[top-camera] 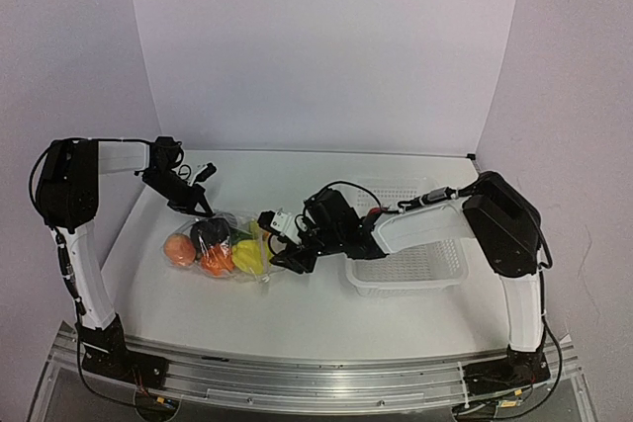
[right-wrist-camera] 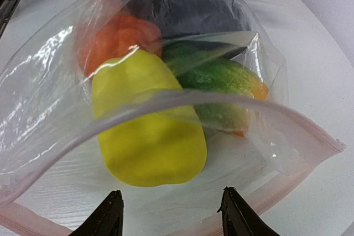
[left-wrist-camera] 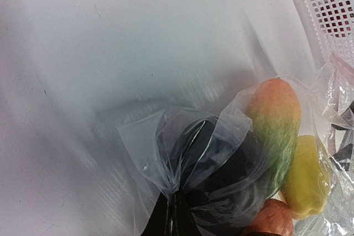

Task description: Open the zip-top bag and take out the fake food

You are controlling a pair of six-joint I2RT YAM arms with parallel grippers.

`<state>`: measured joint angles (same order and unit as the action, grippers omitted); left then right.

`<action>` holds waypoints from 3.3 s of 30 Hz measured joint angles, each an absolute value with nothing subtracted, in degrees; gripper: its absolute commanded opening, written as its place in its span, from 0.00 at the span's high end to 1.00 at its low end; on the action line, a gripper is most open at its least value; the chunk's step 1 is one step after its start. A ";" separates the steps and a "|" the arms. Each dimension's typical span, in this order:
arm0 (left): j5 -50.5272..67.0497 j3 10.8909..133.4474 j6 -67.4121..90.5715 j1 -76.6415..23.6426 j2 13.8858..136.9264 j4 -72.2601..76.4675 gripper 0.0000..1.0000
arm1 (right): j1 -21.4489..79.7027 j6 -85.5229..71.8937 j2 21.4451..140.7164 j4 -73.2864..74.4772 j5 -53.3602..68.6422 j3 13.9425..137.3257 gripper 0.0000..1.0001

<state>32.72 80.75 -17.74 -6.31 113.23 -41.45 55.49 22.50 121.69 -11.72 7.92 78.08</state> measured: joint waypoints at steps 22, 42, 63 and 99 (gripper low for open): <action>33.42 80.48 -15.49 -6.31 113.23 -41.35 1.00 | 57.25 18.58 134.01 -12.17 16.31 92.32 0.40; 32.69 80.23 -15.60 -6.31 113.23 -40.93 1.00 | 56.28 14.63 107.23 -12.75 3.42 69.71 0.83; 33.04 79.75 -13.10 -6.31 113.23 -40.83 1.00 | 44.88 -23.29 91.41 49.97 -27.18 74.93 0.29; 34.81 87.93 -9.93 -7.73 113.21 -47.83 1.00 | 56.55 18.58 121.99 14.12 7.46 89.04 0.61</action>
